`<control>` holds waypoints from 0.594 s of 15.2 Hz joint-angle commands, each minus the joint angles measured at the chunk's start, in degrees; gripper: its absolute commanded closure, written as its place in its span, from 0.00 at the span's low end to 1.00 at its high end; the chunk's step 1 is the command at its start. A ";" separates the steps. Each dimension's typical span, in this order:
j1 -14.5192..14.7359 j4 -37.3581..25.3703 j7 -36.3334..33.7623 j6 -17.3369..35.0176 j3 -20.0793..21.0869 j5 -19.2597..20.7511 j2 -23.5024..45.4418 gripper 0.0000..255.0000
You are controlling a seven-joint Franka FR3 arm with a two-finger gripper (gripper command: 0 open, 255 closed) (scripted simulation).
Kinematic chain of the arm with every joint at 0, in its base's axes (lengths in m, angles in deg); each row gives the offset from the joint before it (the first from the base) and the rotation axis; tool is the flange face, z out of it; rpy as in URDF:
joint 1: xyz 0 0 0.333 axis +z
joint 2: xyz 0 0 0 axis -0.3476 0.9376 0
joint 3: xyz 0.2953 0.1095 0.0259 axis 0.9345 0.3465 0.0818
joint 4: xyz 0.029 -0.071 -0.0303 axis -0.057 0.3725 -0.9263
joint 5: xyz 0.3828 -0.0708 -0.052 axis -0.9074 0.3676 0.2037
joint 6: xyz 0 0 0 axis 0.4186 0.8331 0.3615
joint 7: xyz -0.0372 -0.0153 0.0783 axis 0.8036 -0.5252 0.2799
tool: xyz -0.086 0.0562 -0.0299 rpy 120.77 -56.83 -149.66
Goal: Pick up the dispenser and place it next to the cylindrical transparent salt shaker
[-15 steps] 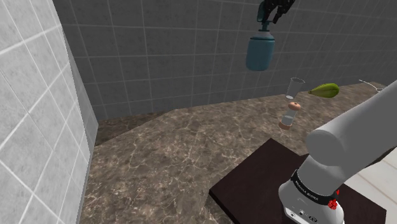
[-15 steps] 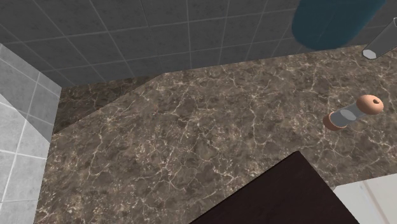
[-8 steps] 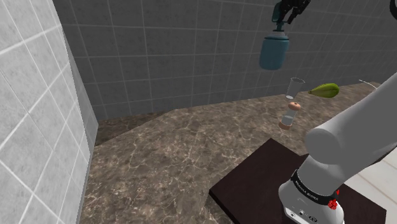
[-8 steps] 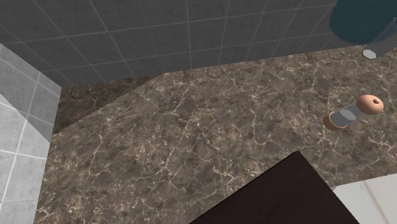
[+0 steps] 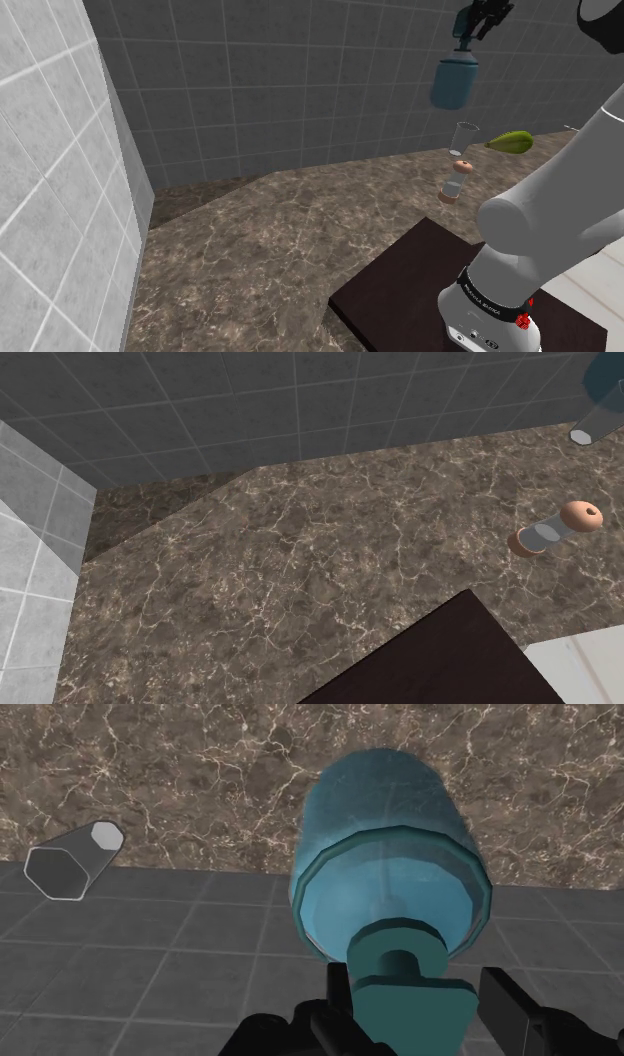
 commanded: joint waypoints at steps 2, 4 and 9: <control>-0.29 2.46 1.02 2.12 -0.35 -0.06 -0.36 1.00; -0.24 4.90 1.04 3.87 -0.21 0.21 -1.11 1.00; -0.17 10.54 1.17 8.07 0.05 0.70 -2.65 1.00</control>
